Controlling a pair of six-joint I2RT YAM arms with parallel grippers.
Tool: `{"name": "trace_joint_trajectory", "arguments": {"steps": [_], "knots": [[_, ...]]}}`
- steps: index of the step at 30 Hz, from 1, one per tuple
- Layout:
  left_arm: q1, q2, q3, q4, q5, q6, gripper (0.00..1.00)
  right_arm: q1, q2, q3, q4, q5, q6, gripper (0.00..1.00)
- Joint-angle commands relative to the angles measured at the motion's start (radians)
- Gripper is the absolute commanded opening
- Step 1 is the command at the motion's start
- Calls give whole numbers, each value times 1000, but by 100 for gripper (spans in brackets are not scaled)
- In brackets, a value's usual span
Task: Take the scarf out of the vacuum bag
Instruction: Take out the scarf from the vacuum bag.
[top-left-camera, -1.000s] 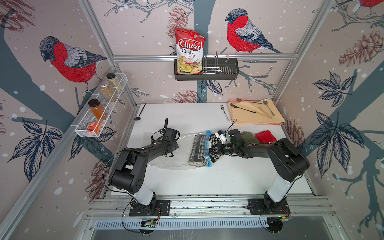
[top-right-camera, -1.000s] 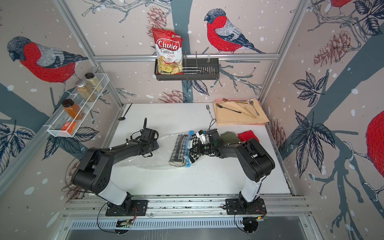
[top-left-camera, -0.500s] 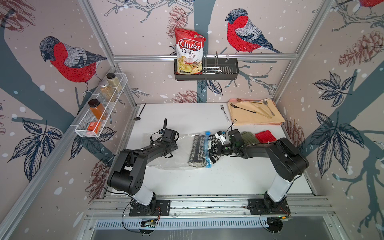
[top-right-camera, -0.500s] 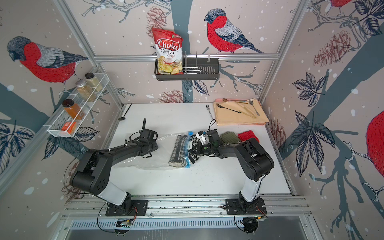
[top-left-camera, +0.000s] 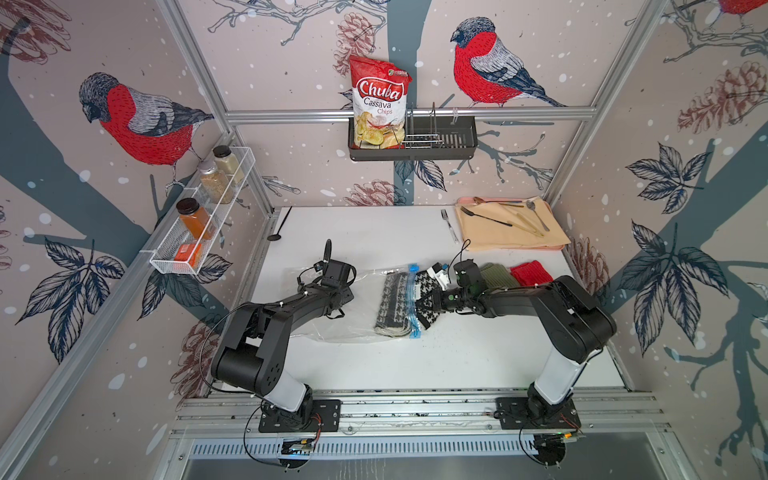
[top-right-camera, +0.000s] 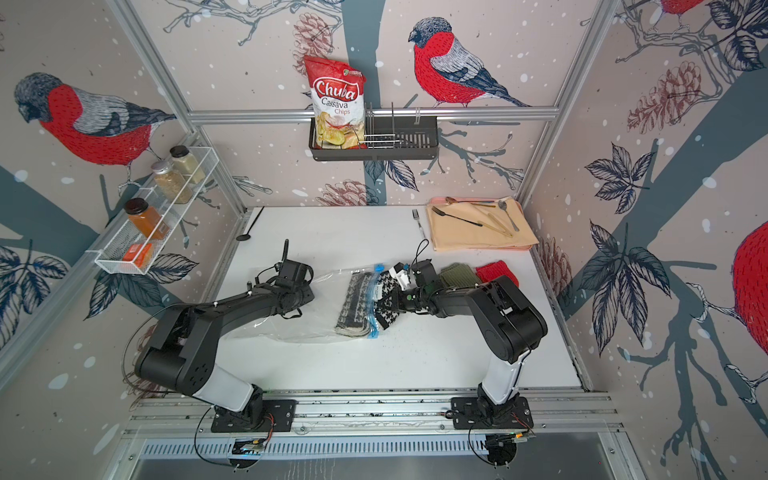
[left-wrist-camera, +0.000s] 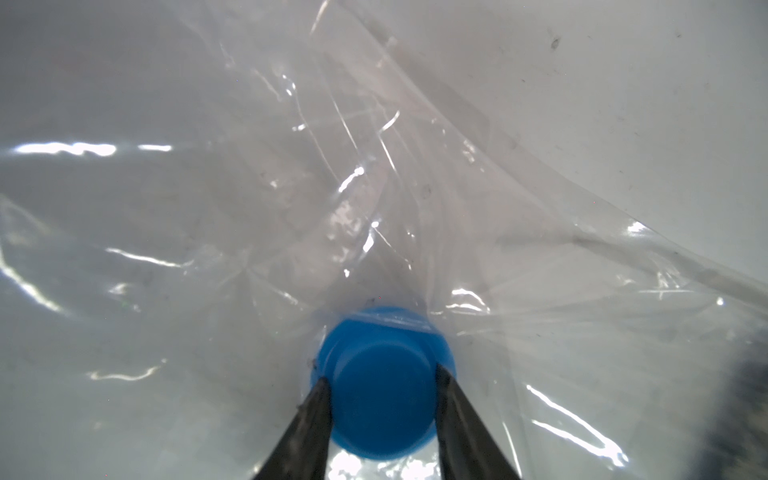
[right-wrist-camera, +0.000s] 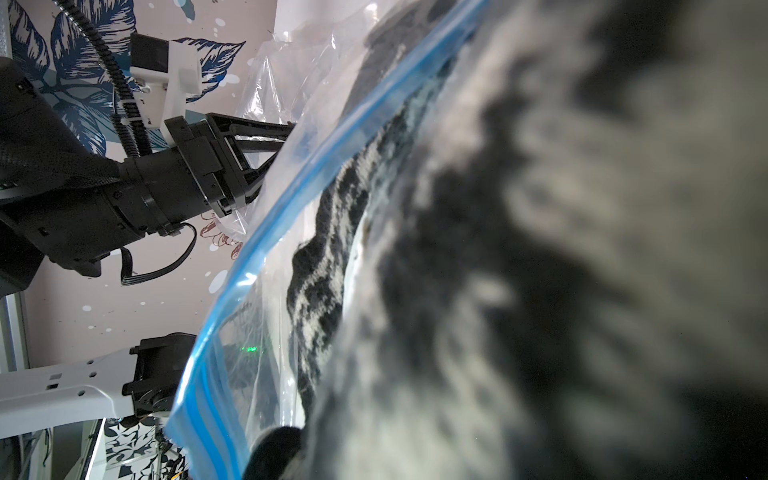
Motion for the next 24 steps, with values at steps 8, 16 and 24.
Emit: {"name": "trace_joint_trajectory", "arguments": {"steps": [8,16,24], "knots": [[15,-5,-2,-101,-39,-10,42,-17,-25,-6,-14,-33,-25,0],[16,-7,-3,-96,-27,-8,42,-12,-13,1,-13,-37,-23,0],[15,-12,-9,-91,-21,-10,42,-10,-3,12,-22,-32,-28,0]]}}
